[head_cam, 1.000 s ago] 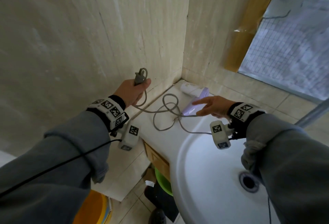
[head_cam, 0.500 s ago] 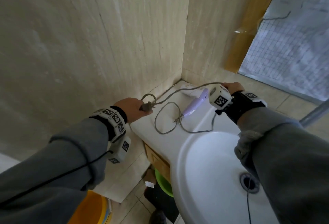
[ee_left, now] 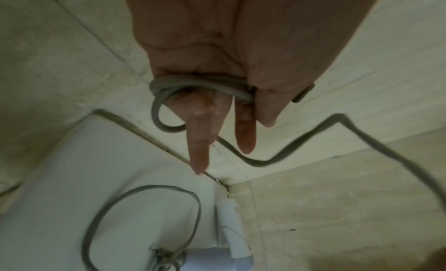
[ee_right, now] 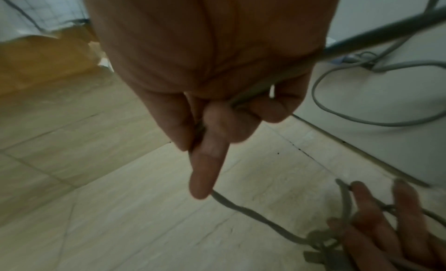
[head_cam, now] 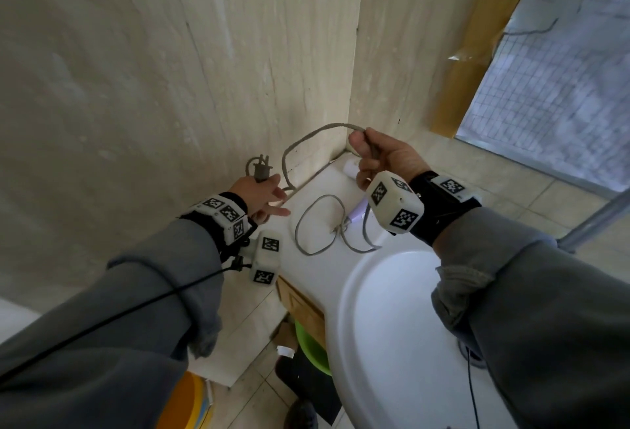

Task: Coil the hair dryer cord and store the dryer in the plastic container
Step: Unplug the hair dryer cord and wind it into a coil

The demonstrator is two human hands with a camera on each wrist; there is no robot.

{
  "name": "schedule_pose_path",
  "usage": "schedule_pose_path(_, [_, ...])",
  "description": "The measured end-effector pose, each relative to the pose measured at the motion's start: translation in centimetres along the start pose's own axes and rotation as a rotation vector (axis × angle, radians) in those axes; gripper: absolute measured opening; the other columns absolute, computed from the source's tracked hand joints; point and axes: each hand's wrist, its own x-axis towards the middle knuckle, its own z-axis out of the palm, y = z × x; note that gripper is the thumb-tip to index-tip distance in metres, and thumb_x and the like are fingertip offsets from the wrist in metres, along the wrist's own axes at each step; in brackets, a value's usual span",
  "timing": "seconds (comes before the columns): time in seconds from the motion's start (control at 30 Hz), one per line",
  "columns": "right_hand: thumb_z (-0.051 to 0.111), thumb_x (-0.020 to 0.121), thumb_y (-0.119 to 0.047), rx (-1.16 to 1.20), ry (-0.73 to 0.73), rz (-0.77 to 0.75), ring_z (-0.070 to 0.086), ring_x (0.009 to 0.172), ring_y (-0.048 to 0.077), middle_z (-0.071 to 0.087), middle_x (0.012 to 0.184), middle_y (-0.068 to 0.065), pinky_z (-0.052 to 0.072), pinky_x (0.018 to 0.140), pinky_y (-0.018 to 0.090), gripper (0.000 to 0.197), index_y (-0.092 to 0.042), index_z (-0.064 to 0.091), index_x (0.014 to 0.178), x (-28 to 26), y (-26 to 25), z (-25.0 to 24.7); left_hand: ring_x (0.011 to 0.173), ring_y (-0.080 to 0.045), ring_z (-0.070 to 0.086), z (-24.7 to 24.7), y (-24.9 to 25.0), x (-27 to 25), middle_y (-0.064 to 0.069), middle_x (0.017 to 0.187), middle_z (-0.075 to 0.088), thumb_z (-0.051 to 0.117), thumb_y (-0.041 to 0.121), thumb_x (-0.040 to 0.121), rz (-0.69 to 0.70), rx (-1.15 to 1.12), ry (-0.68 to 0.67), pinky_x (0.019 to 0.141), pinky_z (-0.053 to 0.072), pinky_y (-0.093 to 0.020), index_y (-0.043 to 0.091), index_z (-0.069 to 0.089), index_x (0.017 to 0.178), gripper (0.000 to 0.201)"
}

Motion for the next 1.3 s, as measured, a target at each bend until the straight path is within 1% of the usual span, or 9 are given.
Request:
schedule_pose_path(0.13, [0.045,0.084,-0.017,-0.16,0.078,0.105,0.048,0.038,0.009,0.069,0.06,-0.001,0.034,0.053,0.023,0.016,-0.013,0.054,0.071,-0.3,0.3,-0.4,0.082,-0.028,0.06,0.7,0.3,0.0,-0.015,0.084,0.066,0.052,0.036,0.089,0.099,0.038,-0.003,0.04,0.029,-0.021,0.012,0.055,0.066,0.033])
schedule_pose_path(0.33, [0.035,0.086,-0.027,-0.492,-0.033,0.332,0.063,0.052,0.023,0.074,0.076,0.015,0.047,0.055,0.023,0.041,-0.001,0.066,0.087,-1.2,0.7,-0.7,0.069,-0.019,0.053,2.1,0.9,-1.4,-0.005,0.079,0.062,0.053,0.033,0.089,0.333,0.257,0.046,0.063,0.046,-0.029,0.02,0.061,0.06,0.032])
schedule_pose_path(0.5, [0.018,0.086,-0.071,-0.456,-0.086,0.291,0.068,0.066,0.026,0.075,0.08,0.011,0.044,0.067,0.029,0.088,-0.004,0.07,0.063,-0.9,0.0,-0.2,0.097,-0.024,0.06,2.8,0.8,-2.0,-0.003,0.1,0.068,0.049,0.03,0.089,0.504,0.682,0.064,0.09,0.046,-0.037,0.013,0.064,0.109,0.03])
schedule_pose_path(0.57, [0.035,0.094,-0.053,-0.553,-0.035,0.237,0.068,0.057,0.022,0.075,0.076,0.01,0.046,0.065,0.028,0.069,-0.004,0.065,0.056,-1.0,-0.2,-0.1,0.103,-0.021,0.059,2.8,0.7,-2.0,0.001,0.107,0.066,0.047,0.026,0.09,0.551,0.758,0.029,0.093,0.043,-0.03,0.025,0.049,0.131,0.041])
schedule_pose_path(0.67, [0.053,0.093,-0.017,-0.724,-0.063,0.294,0.067,0.049,0.012,0.07,0.091,0.012,0.053,0.055,0.024,0.018,-0.003,0.063,0.09,-1.7,0.0,0.7,0.113,-0.021,0.058,2.8,0.7,-1.7,0.001,0.131,0.056,0.045,0.019,0.092,0.594,0.839,-0.042,0.095,0.043,-0.026,0.036,0.02,0.146,0.061])
schedule_pose_path(0.87, [0.054,0.092,-0.016,-0.692,-0.19,0.283,0.056,0.042,0.01,0.069,0.089,0.004,0.048,0.049,0.02,0.014,-0.017,0.064,0.102,-0.7,2.0,0.4,0.143,-0.021,0.026,3.7,1.4,-2.1,0.001,0.155,0.028,0.049,0.012,0.092,0.805,0.889,-0.197,0.117,0.026,-0.041,0.029,0.034,0.139,0.053])
schedule_pose_path(1.0, [0.058,0.087,0.0,-0.601,-0.144,0.21,0.054,0.049,0.011,0.068,0.068,0.0,0.043,0.06,0.028,0.018,-0.017,0.064,0.087,-0.2,2.0,-0.5,0.142,-0.024,0.026,4.1,1.8,-2.5,-0.003,0.15,0.038,0.044,0.021,0.094,0.785,1.132,-0.196,0.116,0.024,-0.035,0.023,0.039,0.14,0.046])
schedule_pose_path(1.17, [0.051,0.085,0.014,-0.607,-0.152,0.225,0.068,0.064,0.014,0.071,0.064,-0.001,0.055,0.059,0.026,0.028,-0.012,0.053,0.072,-0.3,1.4,-0.6,0.095,-0.025,0.06,3.8,1.9,-2.9,-0.004,0.092,0.063,0.047,0.02,0.09,0.57,1.125,-0.128,0.08,0.043,-0.029,0.018,0.057,0.085,0.011])
schedule_pose_path(1.3, [0.047,0.084,0.019,-0.678,-0.169,0.19,0.071,0.064,0.02,0.071,0.063,0.004,0.05,0.049,0.023,0.035,-0.013,0.049,0.072,-0.6,1.2,-0.9,0.082,-0.019,0.054,3.2,2.0,-3.1,0.0,0.084,0.059,0.048,0.021,0.089,0.534,1.142,-0.165,0.077,0.042,-0.029,0.019,0.052,0.08,0.01])
